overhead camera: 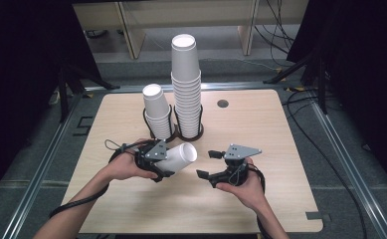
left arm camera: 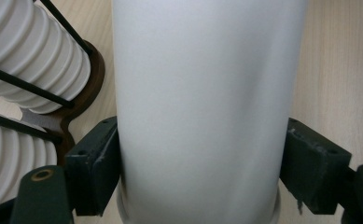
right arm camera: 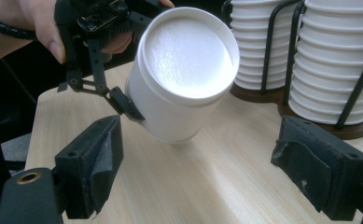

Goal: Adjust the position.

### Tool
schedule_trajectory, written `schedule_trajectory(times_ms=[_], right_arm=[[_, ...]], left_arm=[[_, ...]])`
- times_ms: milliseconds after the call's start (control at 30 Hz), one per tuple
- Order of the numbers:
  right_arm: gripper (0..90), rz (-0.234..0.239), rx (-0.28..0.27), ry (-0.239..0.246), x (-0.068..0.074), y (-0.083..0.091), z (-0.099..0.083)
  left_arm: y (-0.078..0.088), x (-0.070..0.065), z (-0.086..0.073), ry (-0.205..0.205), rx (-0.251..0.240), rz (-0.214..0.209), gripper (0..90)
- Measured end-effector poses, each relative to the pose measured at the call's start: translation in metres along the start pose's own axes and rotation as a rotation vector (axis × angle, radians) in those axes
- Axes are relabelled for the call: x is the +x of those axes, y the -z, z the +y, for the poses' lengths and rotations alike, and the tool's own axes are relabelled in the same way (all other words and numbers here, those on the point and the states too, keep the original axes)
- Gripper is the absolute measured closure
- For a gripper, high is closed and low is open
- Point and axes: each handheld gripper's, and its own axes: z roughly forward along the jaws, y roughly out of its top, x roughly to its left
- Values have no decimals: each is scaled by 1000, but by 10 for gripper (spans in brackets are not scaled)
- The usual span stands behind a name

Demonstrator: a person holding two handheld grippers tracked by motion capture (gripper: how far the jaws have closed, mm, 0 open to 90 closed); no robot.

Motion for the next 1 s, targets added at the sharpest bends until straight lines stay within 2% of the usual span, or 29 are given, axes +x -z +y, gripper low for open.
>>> schedule_trajectory(times_ms=[200, 300, 333, 400, 433, 467, 500, 533, 567, 633, 700, 733, 800, 1000], right_arm=[[158, 10, 7, 7, 0, -4, 2], [157, 33, -4, 14, 1, -7, 4], [157, 33, -4, 14, 1, -7, 4], [157, 54, 4, 31, 2, -10, 8], [156, 36, 7, 51, 2, -10, 9], [156, 59, -1, 28, 4, -12, 9], [156, 61, 2, 48, 3, -12, 11], [156, 70, 11, 48, 3, -13, 12], [156, 70, 7, 68, 2, -14, 13], [156, 65, 13, 78, 3, -16, 14], [156, 73, 18, 60, 4, -18, 14], [156, 72, 31, 82, 2, -19, 14], [156, 80, 41, 72, 3, -21, 14], [158, 94, 43, 91, 2, -27, 16]], left_arm=[[1, -1, 1, -26, 44, -7, 211], [2, -1, 2, -33, 60, -8, 212], [3, 0, 2, -46, 76, -11, 212], [4, -1, 3, -68, 101, -16, 212], [4, -1, 3, -68, 101, -16, 212], [3, -2, 3, -73, 111, -23, 212], [3, -2, 3, -73, 111, -23, 213], [3, -3, 3, -76, 114, -20, 213], [3, -3, 5, -92, 135, -29, 213], [2, -5, 5, -97, 138, -32, 213], [1, -5, 6, -100, 139, -32, 213], [1, -7, 7, -111, 150, -32, 213], [1, -8, 7, -119, 157, -38, 213], [2, -8, 9, -133, 169, -48, 214]])
